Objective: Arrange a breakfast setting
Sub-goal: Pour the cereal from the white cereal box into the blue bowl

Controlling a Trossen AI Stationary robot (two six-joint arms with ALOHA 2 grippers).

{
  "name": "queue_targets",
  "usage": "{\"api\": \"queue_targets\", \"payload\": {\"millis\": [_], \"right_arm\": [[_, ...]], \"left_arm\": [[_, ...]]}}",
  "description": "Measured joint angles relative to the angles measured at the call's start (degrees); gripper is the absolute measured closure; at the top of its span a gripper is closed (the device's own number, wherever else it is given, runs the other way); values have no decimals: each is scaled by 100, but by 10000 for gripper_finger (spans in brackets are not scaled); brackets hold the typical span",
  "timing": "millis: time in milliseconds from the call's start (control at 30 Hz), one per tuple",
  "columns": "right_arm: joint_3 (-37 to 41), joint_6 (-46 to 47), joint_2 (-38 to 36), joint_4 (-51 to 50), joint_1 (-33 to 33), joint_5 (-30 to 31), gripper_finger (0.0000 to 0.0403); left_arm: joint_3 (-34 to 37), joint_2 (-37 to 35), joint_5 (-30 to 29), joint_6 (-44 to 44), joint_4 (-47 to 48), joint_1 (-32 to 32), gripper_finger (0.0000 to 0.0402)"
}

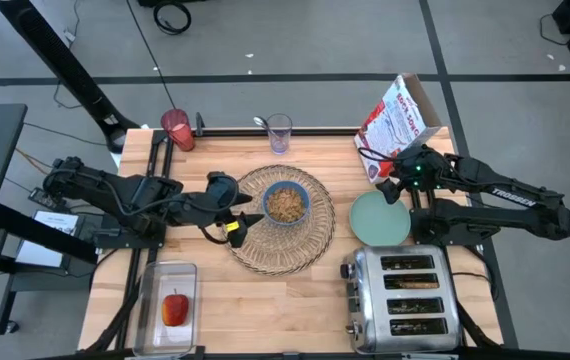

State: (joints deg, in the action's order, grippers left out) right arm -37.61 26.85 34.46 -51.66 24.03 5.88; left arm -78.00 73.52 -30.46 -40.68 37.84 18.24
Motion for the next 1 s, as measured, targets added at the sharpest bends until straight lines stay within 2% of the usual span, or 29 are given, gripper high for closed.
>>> {"api": "queue_targets", "payload": {"millis": [267,500,600,700,1000], "right_arm": [[-512,-373,7,-148,11,23,68],[-924,-305,13,-397,13,41,68],[-1133,-444,13,-588,13,267,68],[-1163,-596,12,-688,58,442,69],[-1162,-579,8,-768,122,480,69]], "left_arm": [[0,-156,-2,106,96,-50,112],[0,-203,2,373,-55,-83,112],[0,-203,2,459,-216,-83,112],[0,-205,2,539,-255,-83,112],[0,-205,2,543,-194,-83,112]]}}
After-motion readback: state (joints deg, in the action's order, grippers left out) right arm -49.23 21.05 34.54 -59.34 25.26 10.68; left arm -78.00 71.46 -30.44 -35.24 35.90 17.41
